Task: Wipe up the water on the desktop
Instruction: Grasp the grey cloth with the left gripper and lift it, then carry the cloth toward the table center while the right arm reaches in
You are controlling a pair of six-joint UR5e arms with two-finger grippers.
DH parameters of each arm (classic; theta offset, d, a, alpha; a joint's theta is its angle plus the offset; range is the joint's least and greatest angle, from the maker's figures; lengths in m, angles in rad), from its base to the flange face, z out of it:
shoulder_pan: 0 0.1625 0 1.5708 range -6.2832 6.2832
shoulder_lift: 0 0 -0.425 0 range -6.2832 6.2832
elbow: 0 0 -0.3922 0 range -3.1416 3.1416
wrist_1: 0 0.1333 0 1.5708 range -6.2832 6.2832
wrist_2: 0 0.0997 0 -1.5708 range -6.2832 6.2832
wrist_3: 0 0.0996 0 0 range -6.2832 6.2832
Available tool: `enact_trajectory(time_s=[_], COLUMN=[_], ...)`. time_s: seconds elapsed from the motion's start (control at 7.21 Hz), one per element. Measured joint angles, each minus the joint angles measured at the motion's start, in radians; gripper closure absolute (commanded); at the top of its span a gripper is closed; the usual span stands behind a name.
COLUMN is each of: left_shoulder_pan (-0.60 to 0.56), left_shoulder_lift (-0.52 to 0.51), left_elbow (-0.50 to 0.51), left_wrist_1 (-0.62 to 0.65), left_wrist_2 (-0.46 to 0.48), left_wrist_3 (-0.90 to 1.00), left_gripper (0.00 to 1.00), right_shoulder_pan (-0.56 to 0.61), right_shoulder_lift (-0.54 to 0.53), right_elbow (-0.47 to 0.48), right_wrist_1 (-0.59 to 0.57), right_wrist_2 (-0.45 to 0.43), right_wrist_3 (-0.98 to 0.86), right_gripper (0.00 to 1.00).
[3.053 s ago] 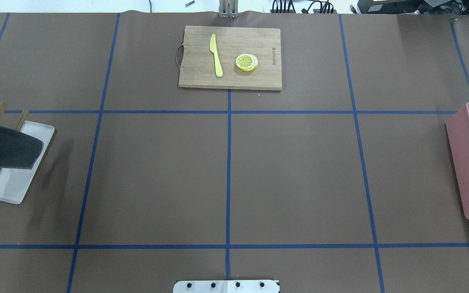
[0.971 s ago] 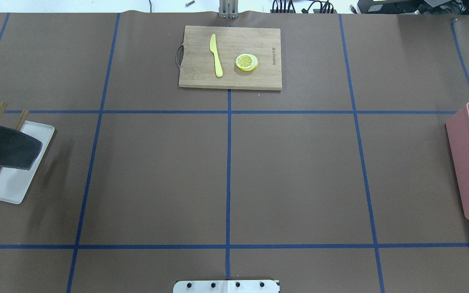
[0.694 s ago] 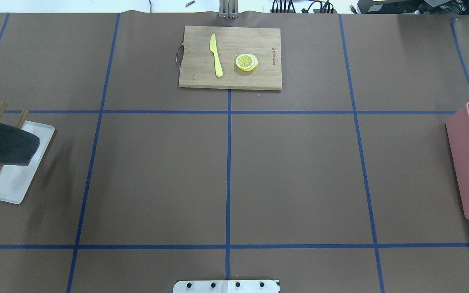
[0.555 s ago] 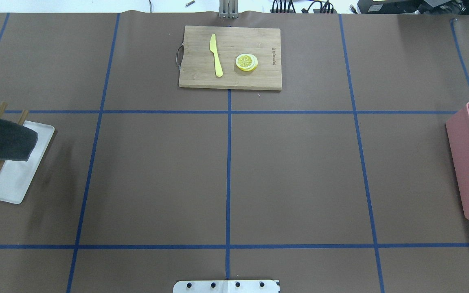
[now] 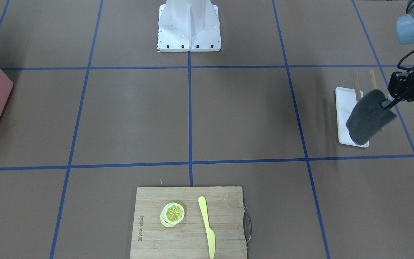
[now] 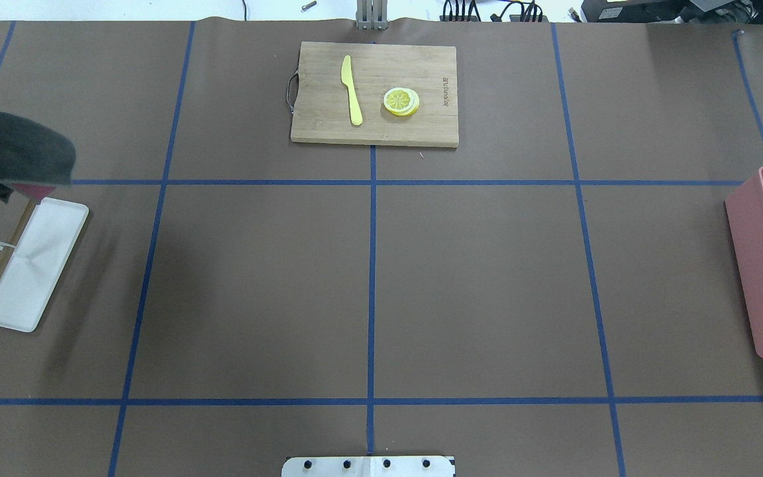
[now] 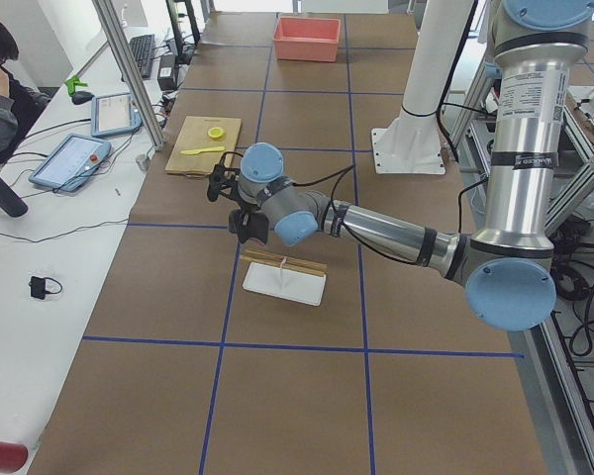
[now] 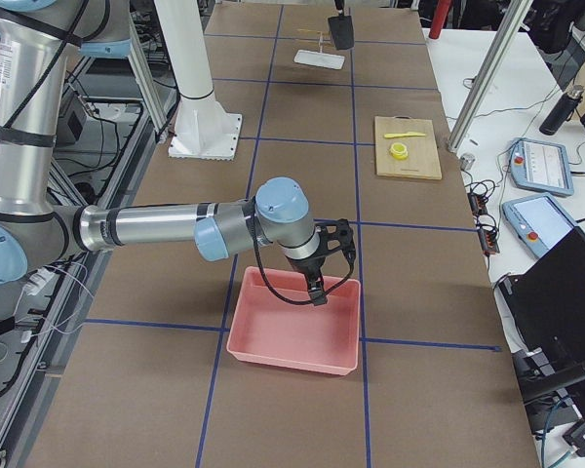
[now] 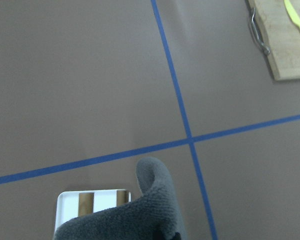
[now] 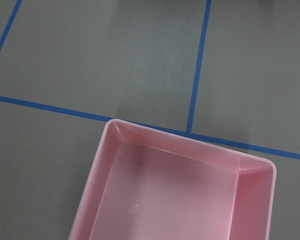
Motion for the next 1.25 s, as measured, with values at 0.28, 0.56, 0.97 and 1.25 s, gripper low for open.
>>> enact_trajectory(time_s=[0.28, 0.56, 0.97, 1.25], left_shoulder_pan=[0.034, 0.127, 0.329, 0.451], left_shoulder_lift=[-0.067, -0.134, -0.278, -0.378], left_elbow=[-0.025, -0.068, -0.102, -0.098], left_wrist_1=[-0.004, -0.005, -0.005, 0.001], left_wrist_2=[0.025, 0.081, 0.244, 0.342], left_wrist_3=[-0.198, -0.402, -0.72, -0.859], left_gripper=[1.0, 1.0, 1.0, 1.0], right_shoulder_pan=[-0.042, -0.133, -0.305, -0.448], right_shoulder_lift=[0.008, 0.028, 0.131, 0.209], right_elbow=[0.002, 0.002, 0.007, 0.019], right_wrist_1=[0.128, 0.306, 0.449, 0.461], right_wrist_2=[0.004, -0.003, -0.069, -0.214], right_wrist_3=[0.094, 0.266, 0.445, 0.46], right_gripper=[0.01, 0.01, 0.02, 0.01])
